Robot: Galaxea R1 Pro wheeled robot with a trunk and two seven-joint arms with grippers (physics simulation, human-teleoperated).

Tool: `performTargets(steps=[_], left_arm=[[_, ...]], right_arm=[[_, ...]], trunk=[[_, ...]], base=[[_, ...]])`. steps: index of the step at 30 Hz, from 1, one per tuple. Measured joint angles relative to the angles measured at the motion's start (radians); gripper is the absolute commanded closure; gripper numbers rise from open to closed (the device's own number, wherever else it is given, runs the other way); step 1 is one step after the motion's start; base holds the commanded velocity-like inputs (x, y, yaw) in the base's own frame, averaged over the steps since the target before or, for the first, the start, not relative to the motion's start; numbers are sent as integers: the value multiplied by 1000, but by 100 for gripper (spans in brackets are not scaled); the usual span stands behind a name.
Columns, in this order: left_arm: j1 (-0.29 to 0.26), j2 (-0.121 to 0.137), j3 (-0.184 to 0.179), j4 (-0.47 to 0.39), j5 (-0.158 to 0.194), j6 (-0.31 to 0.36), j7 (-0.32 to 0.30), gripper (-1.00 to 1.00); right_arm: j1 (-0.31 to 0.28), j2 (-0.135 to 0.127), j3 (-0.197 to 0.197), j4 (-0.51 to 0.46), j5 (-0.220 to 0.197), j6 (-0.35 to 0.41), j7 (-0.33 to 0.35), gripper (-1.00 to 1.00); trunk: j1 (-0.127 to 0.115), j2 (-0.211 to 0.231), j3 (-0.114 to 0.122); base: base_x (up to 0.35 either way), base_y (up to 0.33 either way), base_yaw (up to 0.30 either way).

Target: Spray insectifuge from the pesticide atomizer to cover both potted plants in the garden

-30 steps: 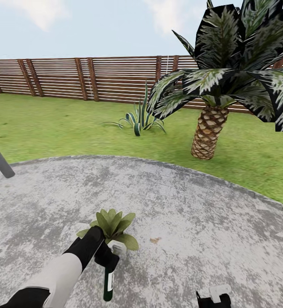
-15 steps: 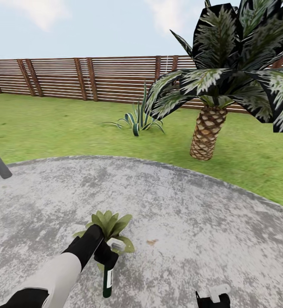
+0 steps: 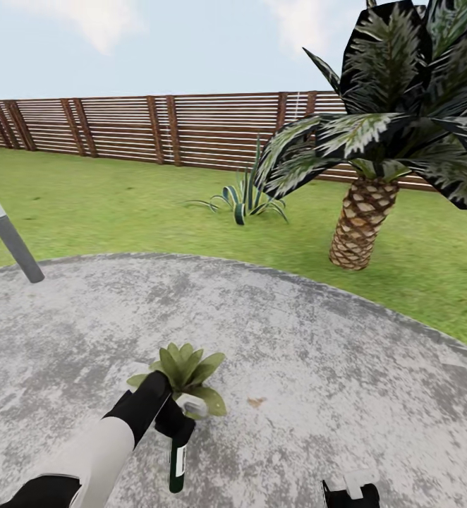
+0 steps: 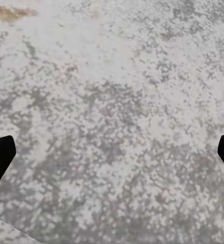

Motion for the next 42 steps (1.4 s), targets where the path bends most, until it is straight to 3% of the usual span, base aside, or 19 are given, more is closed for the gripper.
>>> performTargets(steps=[8, 18, 35, 42], left_arm=[[1, 3, 3, 4, -1, 1, 2, 100], [35, 55, 6, -7, -1, -1, 2, 100], [40, 49, -1, 7, -8, -9, 2, 100], [130, 67, -8, 2, -8, -52, 2, 100]], right_arm=[[0, 1, 0, 0, 0, 0, 0, -100], [1, 8, 0, 1, 0, 0, 1, -100], [1, 6, 0, 1, 4, 0, -1, -100], [1, 7, 0, 1, 4, 0, -1, -100]], trunk=[[0, 0, 0], [0, 0, 0], [0, 0, 0], [0, 0, 0]], base=[[-93, -134, 74], [-3, -2, 230], [132, 0, 2], [1, 0, 0]])
